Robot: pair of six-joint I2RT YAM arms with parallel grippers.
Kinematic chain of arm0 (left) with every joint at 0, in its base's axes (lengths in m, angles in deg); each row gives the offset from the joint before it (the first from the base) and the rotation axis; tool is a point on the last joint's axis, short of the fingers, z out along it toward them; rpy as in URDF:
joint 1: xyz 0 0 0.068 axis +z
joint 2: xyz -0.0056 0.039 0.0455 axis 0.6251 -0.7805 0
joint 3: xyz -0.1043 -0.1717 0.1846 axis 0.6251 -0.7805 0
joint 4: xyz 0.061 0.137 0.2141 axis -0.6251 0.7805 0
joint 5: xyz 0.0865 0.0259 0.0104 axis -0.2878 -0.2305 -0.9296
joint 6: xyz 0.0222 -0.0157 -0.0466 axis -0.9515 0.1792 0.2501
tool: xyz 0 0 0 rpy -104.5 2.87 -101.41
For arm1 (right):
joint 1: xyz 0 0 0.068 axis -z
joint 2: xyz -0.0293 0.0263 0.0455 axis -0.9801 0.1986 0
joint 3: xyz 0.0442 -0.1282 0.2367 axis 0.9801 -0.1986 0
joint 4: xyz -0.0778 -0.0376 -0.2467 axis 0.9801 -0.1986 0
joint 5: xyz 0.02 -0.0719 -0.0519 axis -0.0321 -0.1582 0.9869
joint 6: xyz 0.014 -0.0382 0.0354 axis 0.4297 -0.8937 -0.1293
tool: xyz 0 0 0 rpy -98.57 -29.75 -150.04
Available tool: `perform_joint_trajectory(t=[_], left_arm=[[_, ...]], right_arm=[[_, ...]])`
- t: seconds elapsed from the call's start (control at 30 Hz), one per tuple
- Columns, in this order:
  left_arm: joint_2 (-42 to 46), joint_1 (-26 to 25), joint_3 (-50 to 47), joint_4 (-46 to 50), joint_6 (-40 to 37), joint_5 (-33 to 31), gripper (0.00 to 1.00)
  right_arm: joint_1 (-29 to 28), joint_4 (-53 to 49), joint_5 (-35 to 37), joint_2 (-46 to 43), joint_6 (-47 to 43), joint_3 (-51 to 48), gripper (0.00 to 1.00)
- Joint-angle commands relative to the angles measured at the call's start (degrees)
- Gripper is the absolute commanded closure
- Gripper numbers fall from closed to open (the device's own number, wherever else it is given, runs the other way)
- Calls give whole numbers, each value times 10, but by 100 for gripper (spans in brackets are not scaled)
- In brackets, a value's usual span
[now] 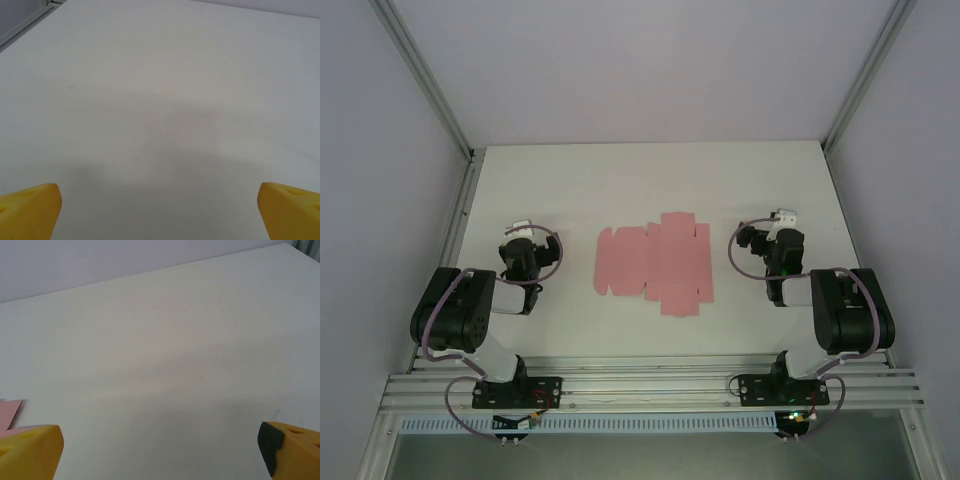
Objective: Assemble paper box
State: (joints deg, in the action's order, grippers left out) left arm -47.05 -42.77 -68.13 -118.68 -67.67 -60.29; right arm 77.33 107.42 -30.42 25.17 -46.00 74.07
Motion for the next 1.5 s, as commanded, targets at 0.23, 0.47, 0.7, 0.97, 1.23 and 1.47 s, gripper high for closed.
perform_joint_trajectory(t=[0.23, 0.47, 0.7, 0.97, 1.23, 1.47], left_arm=[[2, 4, 8, -20, -9, 3, 0], [2, 4, 10, -15, -10, 7, 0], [2, 4, 12, -12, -10, 7, 0], [1, 4, 13, -12, -10, 7, 0], [2, 4, 12, -12, -10, 7, 0], [10, 4, 16, 0, -10, 6, 0]], right_arm=[[-2, 3, -8, 0, 6, 1, 0], [-2, 2, -8, 0, 7, 2, 0], [-1, 0, -9, 0, 8, 2, 0], [-2, 0, -9, 1, 8, 2, 0], [-1, -1, -9, 1, 8, 2, 0], [-1, 4, -8, 0, 6, 0, 0]])
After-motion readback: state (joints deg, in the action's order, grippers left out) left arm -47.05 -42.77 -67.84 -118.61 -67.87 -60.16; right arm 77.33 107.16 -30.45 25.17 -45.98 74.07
